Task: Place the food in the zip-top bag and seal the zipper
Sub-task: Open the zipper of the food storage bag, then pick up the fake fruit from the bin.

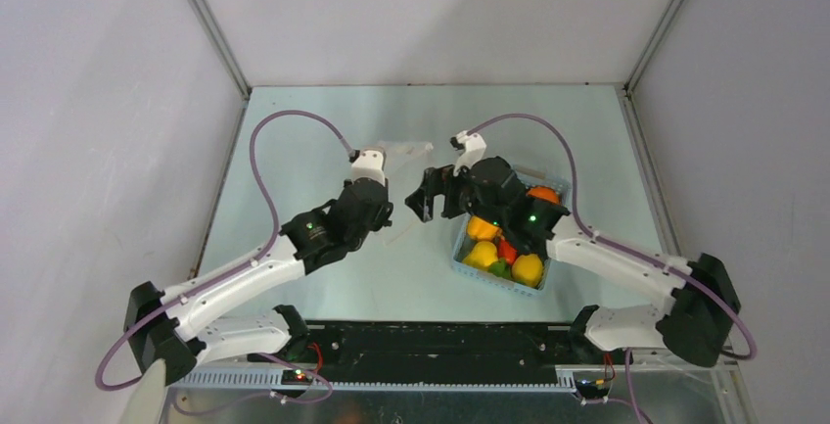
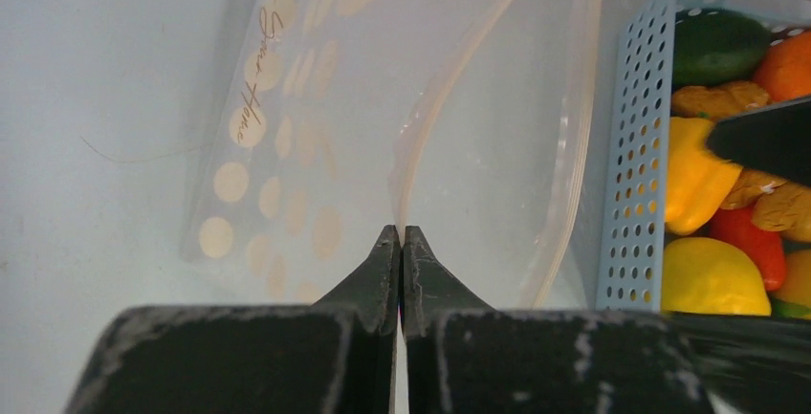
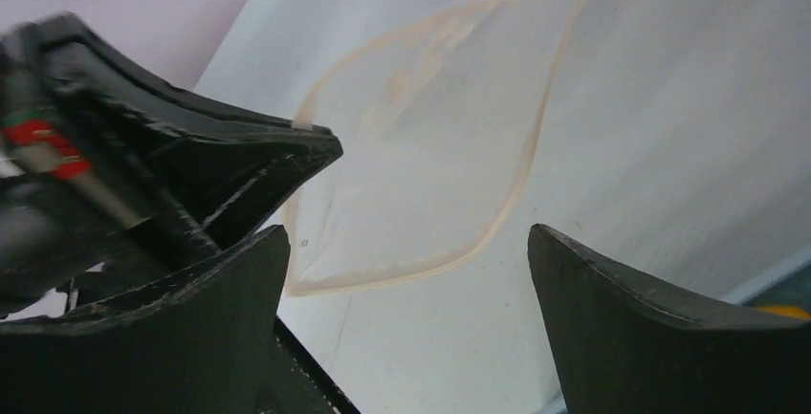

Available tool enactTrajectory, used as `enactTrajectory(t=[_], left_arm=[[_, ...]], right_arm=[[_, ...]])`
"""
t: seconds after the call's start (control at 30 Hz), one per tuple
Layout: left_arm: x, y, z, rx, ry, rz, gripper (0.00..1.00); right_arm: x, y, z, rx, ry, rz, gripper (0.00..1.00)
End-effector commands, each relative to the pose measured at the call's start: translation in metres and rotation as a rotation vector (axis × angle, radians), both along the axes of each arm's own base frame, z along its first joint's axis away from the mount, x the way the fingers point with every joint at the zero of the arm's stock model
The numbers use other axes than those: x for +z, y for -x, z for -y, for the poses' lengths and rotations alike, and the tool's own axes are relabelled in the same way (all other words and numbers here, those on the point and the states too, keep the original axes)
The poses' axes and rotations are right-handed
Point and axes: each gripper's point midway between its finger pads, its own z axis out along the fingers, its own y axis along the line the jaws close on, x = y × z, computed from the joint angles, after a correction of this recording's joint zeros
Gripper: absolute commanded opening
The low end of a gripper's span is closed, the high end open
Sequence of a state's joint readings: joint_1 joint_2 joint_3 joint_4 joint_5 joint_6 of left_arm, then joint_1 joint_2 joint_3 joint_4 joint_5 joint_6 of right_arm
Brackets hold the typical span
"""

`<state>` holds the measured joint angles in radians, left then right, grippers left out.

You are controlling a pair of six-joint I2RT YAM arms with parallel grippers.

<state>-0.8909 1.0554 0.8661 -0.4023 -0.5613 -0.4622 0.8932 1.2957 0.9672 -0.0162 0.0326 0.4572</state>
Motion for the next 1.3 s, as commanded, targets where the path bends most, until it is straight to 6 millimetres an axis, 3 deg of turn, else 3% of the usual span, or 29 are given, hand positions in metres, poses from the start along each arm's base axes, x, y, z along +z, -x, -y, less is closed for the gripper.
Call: enactTrajectory(t=[0.0,0.13,0.23,0.43,0.53,0.9,1.07,1.27], left_arm=[[0.023,-0.01,0.008,0.014,0.044,0.046,0.0],[0.024,-0.01,0.01,0.005,0.053,0.049,0.0],[0.025,-0.009,0.01,0.003,0.056,0.051,0.0],[0.021,-0.008,0.009,-0.001,0.052,0.045,0.0],[0.02,-0.007,0.009,-0.004,0.05,0.043,0.0],[0.013,-0.005,0.011,-0.015,0.047,0.018,0.0],[0.012,-0.005,0.012,-0.019,0.046,0.013,0.0],[0.01,-0.004,0.014,-0.024,0.045,0.004,0.0]], right_arm=[[0.035,-0.01,0.037,-0.142,-0.002,0.064,0.99],[0.024,-0.013,0.082,-0.327,-0.025,0.026,0.99],[0.0,-0.013,0.121,-0.472,-0.046,-0.03,0.99],[-0.05,-0.008,0.159,-0.58,-0.038,-0.199,0.99],[-0.07,-0.01,0.165,-0.615,-0.009,-0.263,0.99],[-0.113,-0.022,0.153,-0.67,0.002,-0.408,0.98],[-0.118,-0.027,0.144,-0.651,-0.013,-0.416,0.97],[-0.128,-0.032,0.153,-0.724,0.005,-0.427,0.97]])
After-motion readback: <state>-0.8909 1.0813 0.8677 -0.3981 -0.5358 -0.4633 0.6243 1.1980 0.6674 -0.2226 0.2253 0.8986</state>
